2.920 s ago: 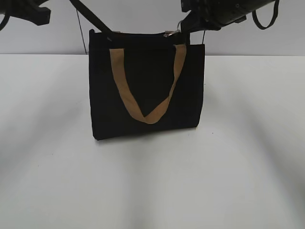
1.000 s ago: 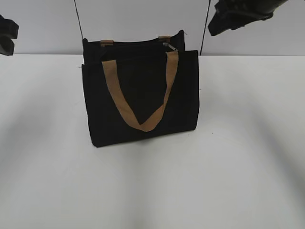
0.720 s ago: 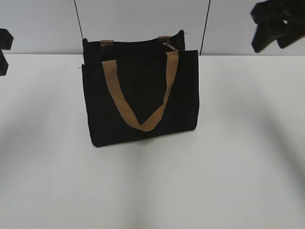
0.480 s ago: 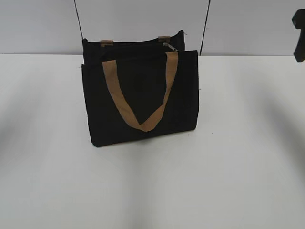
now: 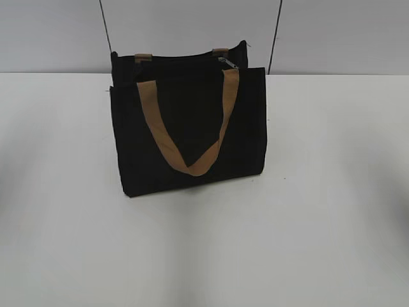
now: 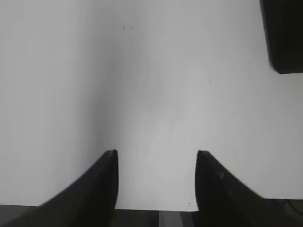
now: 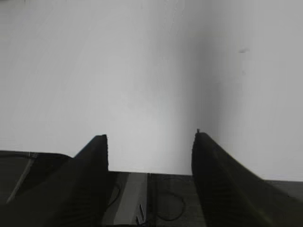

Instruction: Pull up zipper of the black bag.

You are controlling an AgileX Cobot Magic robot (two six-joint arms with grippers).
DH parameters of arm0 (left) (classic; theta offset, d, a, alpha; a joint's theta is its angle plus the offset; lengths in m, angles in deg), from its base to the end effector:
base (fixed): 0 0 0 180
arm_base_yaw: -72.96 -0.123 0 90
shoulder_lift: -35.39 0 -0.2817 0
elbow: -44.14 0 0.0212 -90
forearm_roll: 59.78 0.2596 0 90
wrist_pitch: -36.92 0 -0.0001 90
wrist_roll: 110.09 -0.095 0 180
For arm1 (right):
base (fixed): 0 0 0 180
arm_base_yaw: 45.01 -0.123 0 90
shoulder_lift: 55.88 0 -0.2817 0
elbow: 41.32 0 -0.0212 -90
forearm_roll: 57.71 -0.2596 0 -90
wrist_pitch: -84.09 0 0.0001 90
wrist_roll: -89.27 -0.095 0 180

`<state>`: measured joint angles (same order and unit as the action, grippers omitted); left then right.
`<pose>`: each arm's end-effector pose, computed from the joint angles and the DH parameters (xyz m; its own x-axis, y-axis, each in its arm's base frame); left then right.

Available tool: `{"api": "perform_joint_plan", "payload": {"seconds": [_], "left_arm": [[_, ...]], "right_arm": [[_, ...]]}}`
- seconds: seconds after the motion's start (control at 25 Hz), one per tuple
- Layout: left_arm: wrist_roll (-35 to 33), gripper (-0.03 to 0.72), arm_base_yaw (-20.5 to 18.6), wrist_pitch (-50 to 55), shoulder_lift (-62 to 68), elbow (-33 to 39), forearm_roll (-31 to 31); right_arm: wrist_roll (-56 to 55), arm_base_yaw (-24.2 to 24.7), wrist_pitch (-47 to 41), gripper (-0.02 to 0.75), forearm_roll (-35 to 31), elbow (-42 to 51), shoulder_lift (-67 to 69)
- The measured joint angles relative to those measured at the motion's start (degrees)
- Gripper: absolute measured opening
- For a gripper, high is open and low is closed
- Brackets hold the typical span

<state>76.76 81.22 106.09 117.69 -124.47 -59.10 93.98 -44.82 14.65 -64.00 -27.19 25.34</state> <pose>0.2481 -0.0350 0.3158 -0.9555 0.0224 -0.2940 0.0307 0.9993 -0.0234 0.2424 0.0089 0.3071 -0.9625 -0.0401 -0.2683 -0.0657 0.9940 0.0873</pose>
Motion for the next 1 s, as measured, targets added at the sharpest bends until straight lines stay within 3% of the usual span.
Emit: {"api": "perform_joint_plan", "payload": {"seconds": [0.28,0.76,1.0], "left_arm": [[-0.06,0.396,0.0,0.12,-16.46,7.77,-0.02],[-0.69,0.349,0.0,-9.24,-55.09,32.07,0.11],[-4.01,0.334,0.0,-9.59,-68.74,33.55,0.17]], "right_arm": [[0.05,0.0,-0.1,0.43,-1.21,15.49,-21.9],[6.98,0.0,0.55,0.43,-1.33,33.55,-57.34],[7.41,0.0,4.85,0.43,-1.39,35.02,-70.48]]}}
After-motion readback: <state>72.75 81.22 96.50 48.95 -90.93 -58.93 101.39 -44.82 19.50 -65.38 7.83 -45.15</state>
